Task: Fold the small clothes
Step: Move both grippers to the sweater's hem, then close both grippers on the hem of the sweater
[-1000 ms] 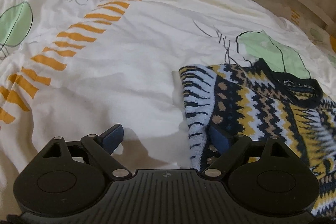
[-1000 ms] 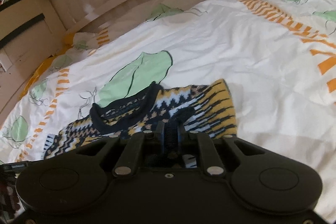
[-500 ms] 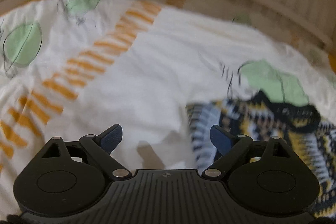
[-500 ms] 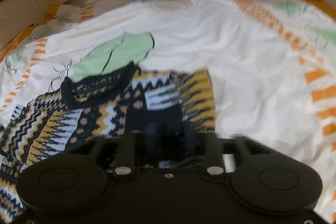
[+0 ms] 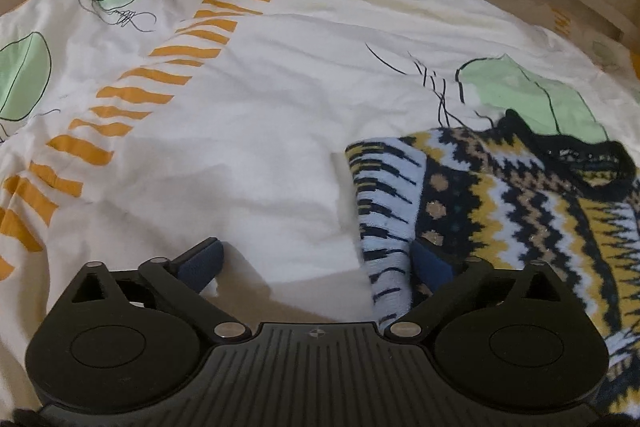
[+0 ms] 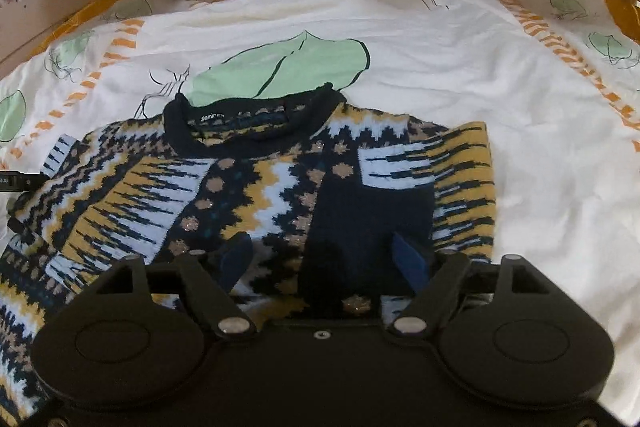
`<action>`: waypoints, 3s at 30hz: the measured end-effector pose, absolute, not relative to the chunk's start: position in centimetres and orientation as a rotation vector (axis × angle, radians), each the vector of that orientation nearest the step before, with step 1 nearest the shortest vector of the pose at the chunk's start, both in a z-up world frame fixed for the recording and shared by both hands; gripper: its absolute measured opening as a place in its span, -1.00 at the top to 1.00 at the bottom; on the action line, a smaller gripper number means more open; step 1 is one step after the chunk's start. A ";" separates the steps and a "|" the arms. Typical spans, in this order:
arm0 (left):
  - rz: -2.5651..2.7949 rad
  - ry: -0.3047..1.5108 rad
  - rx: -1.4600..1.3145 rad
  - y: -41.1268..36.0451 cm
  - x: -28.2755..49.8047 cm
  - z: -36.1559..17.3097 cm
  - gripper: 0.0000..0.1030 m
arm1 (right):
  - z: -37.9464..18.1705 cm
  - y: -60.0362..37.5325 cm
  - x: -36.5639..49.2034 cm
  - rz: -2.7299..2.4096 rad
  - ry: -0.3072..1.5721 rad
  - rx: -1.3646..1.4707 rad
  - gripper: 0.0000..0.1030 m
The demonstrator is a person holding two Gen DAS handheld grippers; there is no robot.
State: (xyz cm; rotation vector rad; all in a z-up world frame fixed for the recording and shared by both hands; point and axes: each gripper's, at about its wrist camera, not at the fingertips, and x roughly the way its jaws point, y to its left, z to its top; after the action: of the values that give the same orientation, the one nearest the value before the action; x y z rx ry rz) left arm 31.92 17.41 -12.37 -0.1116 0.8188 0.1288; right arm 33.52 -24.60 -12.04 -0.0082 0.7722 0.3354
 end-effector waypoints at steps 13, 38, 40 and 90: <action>0.119 0.771 -0.161 18.5 28.3 -9.4 -0.99 | -10.1 -25.5 31.3 0.359 0.760 0.053 -0.83; -0.283 0.925 -0.175 9.6 6.8 -5.5 -0.99 | -4.0 -30.0 10.9 0.308 0.927 0.344 -0.99; -0.292 0.951 -0.170 9.0 5.8 -6.0 -0.99 | -4.4 -30.2 9.7 0.302 0.955 0.377 -0.99; -0.291 1.101 -0.344 10.0 7.9 -8.7 -0.50 | -7.9 -31.4 9.5 0.349 1.178 0.623 -0.52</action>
State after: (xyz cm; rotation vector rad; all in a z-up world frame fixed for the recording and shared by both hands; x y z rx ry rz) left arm 7.91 9.97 -8.66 -0.3436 1.1008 -0.2913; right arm 9.48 -31.37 -7.87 0.6226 1.1783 0.3488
